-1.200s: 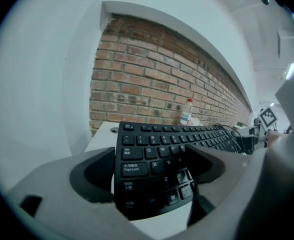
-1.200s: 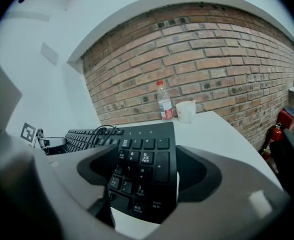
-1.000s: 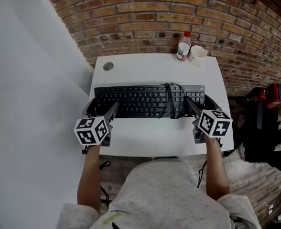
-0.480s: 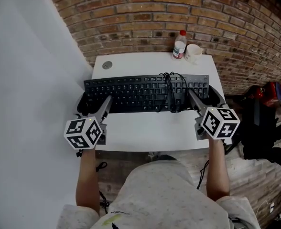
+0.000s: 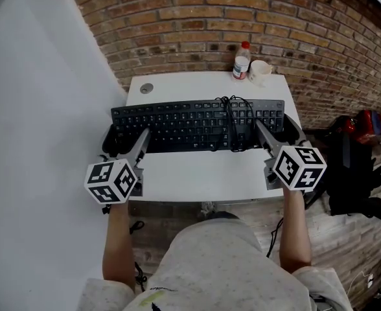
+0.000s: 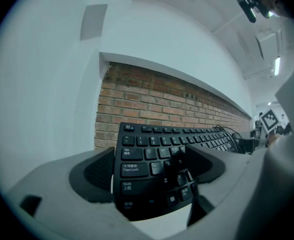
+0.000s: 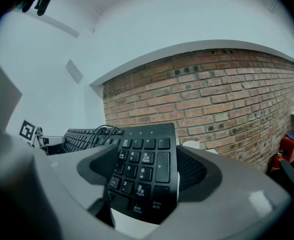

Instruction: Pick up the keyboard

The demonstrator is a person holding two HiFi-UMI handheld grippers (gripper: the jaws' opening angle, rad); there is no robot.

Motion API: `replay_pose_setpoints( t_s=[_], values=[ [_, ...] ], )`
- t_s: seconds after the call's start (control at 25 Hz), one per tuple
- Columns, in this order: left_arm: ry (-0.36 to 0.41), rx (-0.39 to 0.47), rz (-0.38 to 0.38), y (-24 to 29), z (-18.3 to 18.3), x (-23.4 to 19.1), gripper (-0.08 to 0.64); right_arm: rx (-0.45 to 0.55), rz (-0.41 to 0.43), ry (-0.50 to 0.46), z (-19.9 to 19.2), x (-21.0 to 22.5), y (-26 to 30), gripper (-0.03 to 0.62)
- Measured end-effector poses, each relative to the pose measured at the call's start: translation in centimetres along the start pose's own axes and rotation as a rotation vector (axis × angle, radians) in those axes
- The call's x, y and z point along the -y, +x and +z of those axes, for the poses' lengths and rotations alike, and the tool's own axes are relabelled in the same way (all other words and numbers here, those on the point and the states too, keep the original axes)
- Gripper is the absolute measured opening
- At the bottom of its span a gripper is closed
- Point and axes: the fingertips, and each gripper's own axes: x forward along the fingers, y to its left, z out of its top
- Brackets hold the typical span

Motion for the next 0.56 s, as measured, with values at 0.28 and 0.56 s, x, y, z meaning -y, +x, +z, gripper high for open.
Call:
replay_pose_setpoints(
  t_s=[0.28, 0.56],
  values=[
    [0.0, 0.007, 0.0, -1.1, 0.2, 0.4, 0.433, 0.008, 0.002, -0.002, 0.2, -0.5, -1.1, 0.373],
    [0.0, 0.009, -0.002, -1.8, 0.2, 0.9, 0.433, 0.012, 0.001, -0.003, 0.1, -0.5, -2.1, 0.373]
  ],
)
